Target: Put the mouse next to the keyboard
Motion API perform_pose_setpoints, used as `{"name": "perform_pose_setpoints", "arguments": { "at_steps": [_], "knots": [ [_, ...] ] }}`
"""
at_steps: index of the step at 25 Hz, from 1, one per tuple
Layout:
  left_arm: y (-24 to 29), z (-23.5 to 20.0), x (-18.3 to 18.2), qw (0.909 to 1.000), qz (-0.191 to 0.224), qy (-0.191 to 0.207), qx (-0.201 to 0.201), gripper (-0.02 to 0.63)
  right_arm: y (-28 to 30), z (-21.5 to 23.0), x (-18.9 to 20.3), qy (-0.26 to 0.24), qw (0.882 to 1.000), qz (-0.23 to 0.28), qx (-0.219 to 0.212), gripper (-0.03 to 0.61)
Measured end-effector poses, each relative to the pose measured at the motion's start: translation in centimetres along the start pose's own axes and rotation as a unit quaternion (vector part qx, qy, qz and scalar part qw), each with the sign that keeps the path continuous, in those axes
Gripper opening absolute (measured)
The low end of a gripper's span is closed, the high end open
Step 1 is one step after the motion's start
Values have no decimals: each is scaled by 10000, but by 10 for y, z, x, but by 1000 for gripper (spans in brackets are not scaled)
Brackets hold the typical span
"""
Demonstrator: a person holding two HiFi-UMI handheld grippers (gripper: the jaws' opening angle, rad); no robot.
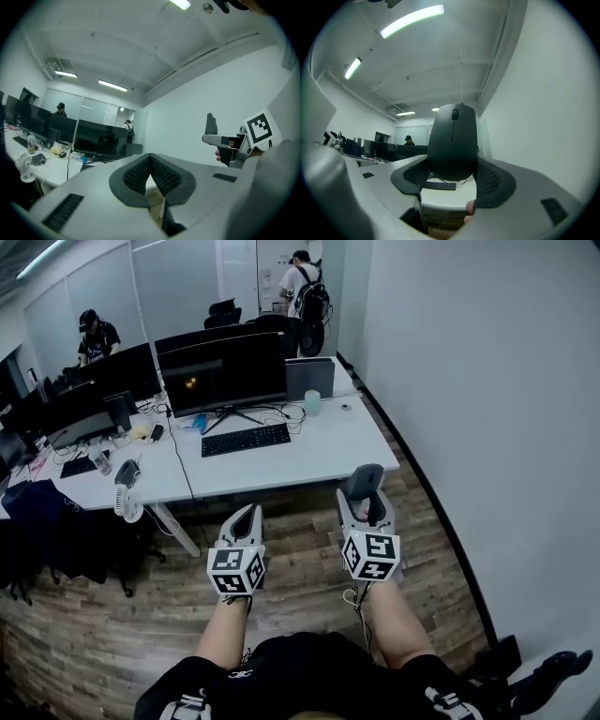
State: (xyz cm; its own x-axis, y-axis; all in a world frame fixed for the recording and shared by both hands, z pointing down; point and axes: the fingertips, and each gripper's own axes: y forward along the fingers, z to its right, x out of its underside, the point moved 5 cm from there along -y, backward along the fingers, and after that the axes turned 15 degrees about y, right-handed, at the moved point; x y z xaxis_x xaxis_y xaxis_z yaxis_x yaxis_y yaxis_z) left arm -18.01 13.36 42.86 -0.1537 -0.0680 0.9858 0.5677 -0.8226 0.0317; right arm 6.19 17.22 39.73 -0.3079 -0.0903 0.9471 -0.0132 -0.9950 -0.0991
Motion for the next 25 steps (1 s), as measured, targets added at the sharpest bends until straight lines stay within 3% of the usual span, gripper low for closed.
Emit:
{"name": "perform_pose_setpoints", "arguments": {
  "at_steps": [14, 18, 25],
  "knots": [
    [11, -55, 31, 9997, -197, -89, -111, 12, 48, -28, 32, 135, 9996, -208, -97, 305],
    [37, -57, 28, 9995, -241, 110, -162, 12, 72, -11, 33, 241, 9995, -163, -116, 305],
    [98, -66, 38, 9990, -419, 120, -111, 12, 136, 27, 40, 446, 9989, -173, -28, 305]
  ]
}}
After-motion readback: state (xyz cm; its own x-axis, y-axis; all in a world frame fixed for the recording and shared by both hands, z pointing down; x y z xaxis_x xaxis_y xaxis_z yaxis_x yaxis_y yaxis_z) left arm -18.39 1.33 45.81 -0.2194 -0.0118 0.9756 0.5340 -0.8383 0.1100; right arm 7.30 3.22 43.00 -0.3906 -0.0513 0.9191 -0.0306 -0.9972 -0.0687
